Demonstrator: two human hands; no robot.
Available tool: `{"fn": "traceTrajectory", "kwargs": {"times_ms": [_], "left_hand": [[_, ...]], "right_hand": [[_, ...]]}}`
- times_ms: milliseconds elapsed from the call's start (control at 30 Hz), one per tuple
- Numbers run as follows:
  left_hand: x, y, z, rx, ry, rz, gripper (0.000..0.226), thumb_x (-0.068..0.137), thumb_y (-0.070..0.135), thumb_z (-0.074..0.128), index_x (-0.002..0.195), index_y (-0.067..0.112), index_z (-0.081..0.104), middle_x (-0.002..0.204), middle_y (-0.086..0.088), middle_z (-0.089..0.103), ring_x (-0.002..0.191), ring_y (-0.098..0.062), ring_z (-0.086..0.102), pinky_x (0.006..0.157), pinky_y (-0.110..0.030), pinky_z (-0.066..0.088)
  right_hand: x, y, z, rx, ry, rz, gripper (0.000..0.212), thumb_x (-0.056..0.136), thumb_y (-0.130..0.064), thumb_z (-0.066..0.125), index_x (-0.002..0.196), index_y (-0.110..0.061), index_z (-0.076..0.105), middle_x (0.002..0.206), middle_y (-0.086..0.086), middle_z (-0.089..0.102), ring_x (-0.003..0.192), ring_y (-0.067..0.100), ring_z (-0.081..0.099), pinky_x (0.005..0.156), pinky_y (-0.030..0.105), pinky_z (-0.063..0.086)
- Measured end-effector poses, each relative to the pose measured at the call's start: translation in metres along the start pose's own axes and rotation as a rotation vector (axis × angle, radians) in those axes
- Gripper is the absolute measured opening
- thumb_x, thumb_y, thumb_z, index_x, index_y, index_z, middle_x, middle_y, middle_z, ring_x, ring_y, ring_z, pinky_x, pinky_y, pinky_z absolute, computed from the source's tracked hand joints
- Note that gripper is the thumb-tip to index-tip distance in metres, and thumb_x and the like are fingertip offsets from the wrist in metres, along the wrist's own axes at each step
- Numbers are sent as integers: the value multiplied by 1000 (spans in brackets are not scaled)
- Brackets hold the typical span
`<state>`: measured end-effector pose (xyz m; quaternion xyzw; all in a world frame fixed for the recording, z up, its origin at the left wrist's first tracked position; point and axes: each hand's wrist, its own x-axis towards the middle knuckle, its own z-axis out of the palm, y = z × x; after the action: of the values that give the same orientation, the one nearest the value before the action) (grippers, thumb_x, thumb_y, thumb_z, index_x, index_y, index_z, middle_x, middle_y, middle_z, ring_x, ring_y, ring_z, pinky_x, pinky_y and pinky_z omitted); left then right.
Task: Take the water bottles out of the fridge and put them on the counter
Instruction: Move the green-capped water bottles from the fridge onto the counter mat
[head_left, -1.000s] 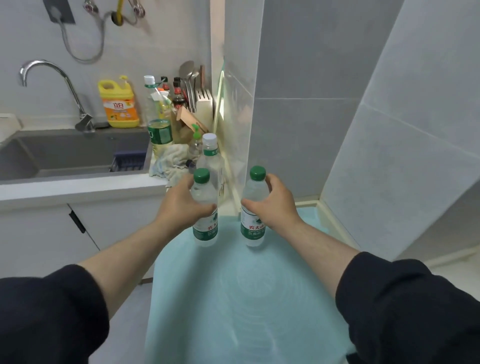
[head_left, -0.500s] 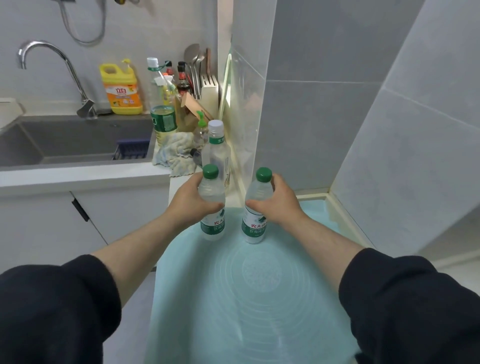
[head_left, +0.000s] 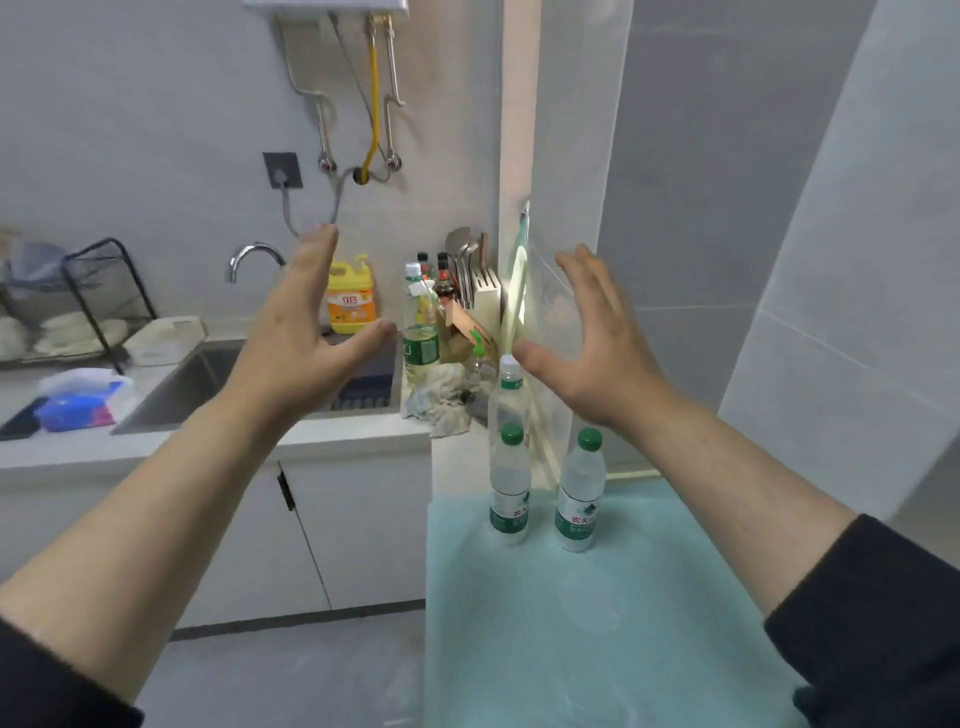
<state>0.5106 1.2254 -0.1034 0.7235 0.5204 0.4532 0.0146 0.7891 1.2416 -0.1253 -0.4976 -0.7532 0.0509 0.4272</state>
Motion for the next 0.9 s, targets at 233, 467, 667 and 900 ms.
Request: {"fn": "traceTrajectory", "kwargs": {"times_ms": [233, 467, 667, 900], "left_hand": [[-37, 52, -153, 85, 151, 33, 92, 80, 61, 53, 157, 20, 21, 164, 1, 17, 147, -6, 11, 117, -27, 11], [-125, 145, -317, 372, 357, 56, 94, 82, 68, 43, 155, 13, 22, 164, -2, 19, 150, -9, 7, 114, -20, 8], [-231, 242, -442, 734, 540, -58, 98, 79, 71, 45, 155, 13, 25, 163, -5, 22, 150, -13, 10, 115, -27, 10], [-396, 363, -537, 1028, 686, -279, 107, 74, 81, 43, 156, 15, 25, 161, 3, 22, 149, -12, 14, 118, -32, 14]], "right_hand": [[-2, -152, -39, 106, 61, -202, 87, 79, -64, 48, 154, -27, 22, 164, 2, 18, 149, 15, 12, 114, 32, 13], [-16, -314, -53, 402, 51, -516, 78, 87, -62, 38, 154, -26, 24, 163, 4, 18, 150, 18, 11, 116, 40, 13], [-63, -449, -66, 636, -34, -750, 82, 86, -60, 39, 153, -16, 26, 161, 13, 24, 149, 27, 16, 119, 48, 16], [-182, -590, -87, 871, -205, -983, 87, 82, -68, 41, 155, -24, 22, 163, 6, 20, 150, 24, 14, 118, 46, 19]]}}
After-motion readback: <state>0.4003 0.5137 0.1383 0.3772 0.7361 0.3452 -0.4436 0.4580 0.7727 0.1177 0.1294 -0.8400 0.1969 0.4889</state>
